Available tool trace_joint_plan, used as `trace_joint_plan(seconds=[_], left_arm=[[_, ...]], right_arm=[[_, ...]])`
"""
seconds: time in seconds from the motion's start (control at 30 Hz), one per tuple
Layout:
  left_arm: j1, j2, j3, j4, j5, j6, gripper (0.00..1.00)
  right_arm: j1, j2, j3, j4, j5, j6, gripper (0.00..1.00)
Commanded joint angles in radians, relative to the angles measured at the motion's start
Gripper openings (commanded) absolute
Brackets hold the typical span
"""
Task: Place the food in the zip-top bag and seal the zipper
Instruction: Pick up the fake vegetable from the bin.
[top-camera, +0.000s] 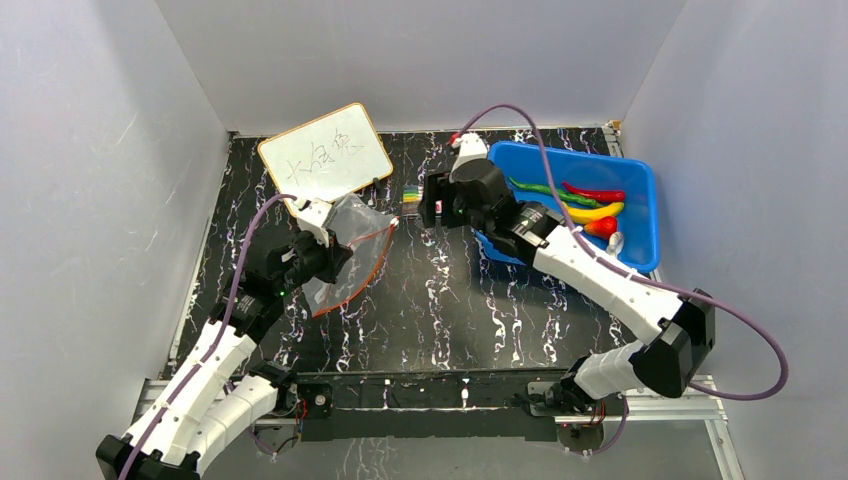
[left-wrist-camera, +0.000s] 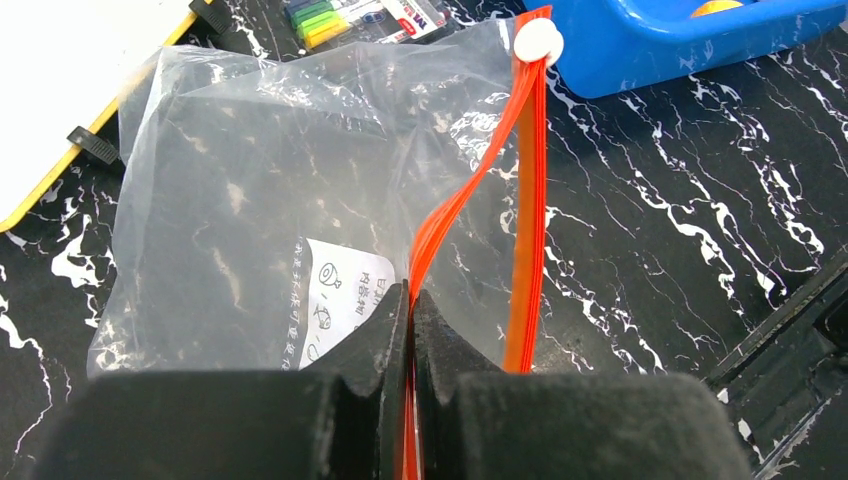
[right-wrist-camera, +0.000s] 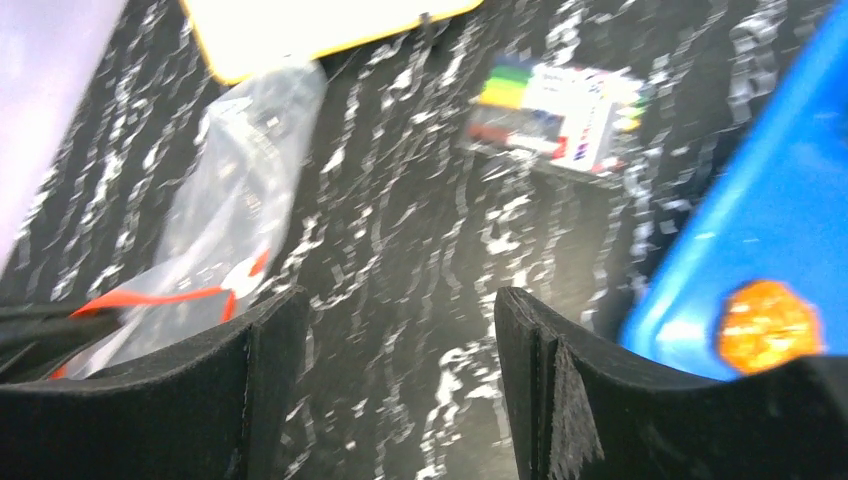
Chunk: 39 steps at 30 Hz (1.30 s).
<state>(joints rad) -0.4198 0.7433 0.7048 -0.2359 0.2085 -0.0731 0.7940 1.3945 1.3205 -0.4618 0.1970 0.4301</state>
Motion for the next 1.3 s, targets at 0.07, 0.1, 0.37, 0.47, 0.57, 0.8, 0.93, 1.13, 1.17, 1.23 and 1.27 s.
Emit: trace_joint_plan(seconds=[0.07,0.1,0.37,0.47,0.57,0.8,0.93,1.13,1.17,1.23,1.27], left_arm=[[0.002,-0.024,-0.002,0.028,0.039,0.015,0.00],[0.002,-0.026,-0.003,0.030,0.041,0.013,0.00],[0.002,-0.019,-0.001,0.027,0.057,0.005,0.00],[0.001,-0.013,0.001,0.024,0.069,0.002,0.00],[0.001,-0.012,-0.004,0.029,0.071,0.001,0.00],[0.001,-0.027,-0.005,0.017,0.062,0.012,0.00],[0.002,-0.024,-0.006,0.017,0.048,0.019,0.00],[0.001,-0.004,-0.002,0.009,0.041,0.025,0.00],[0.001,-0.003,-0.003,0.010,0.038,0.025,0.00],[0.001,0.000,-0.005,0.012,0.034,0.025,0.00],[0.001,0.003,-0.005,0.011,0.034,0.025,0.00]], right_arm=[[-0.150,-0.034,0.049,-0.035,0.190,-0.182,0.62],[-0.178,-0.033,0.048,-0.035,0.208,-0.202,0.60],[-0.414,0.019,0.031,-0.005,0.311,-0.364,0.52],[-0.496,0.052,0.003,0.032,0.301,-0.401,0.50],[-0.554,0.088,-0.029,0.090,0.230,-0.415,0.50],[-0.612,0.246,-0.047,0.177,0.112,-0.528,0.49],[-0.675,0.296,-0.025,0.182,0.066,-0.568,0.50],[-0.734,0.395,0.017,0.180,0.064,-0.628,0.47],[-0.740,0.412,0.027,0.177,0.079,-0.636,0.47],[-0.751,0.445,0.044,0.176,0.086,-0.644,0.48],[-0.758,0.457,0.051,0.176,0.078,-0.653,0.48]])
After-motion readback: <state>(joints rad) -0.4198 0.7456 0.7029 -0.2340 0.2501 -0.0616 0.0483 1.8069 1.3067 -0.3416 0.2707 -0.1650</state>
